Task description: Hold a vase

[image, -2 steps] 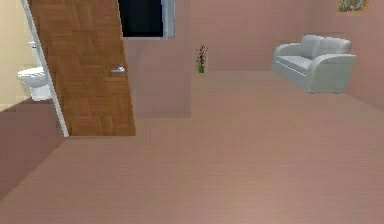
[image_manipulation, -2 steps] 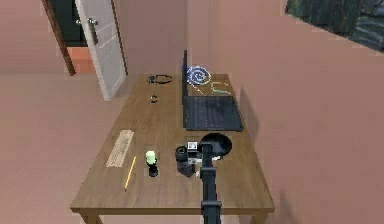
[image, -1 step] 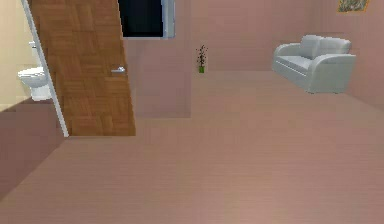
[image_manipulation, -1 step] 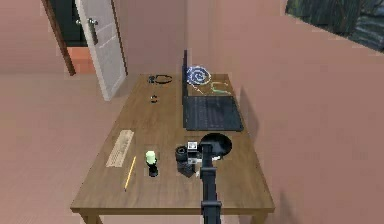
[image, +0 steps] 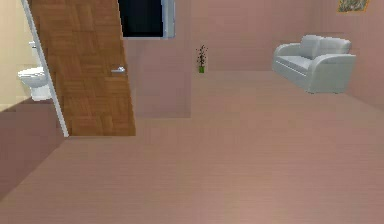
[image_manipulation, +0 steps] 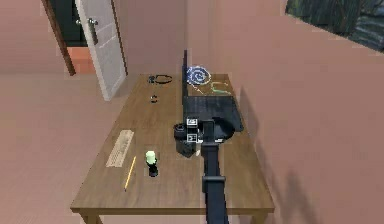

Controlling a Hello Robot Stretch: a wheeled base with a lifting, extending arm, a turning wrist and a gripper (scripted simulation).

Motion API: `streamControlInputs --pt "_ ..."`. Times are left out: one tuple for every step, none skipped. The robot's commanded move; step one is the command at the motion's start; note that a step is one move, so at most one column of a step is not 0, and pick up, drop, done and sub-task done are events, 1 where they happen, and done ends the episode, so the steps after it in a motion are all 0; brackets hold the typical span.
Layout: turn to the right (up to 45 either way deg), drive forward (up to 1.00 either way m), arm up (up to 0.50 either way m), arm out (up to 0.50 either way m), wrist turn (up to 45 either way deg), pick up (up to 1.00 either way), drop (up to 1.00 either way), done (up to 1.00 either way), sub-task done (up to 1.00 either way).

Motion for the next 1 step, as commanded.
streamControlInputs --pt "0.0 0.00 0.00 0.00 0.0 0.00 0.00 1.00 0.00"
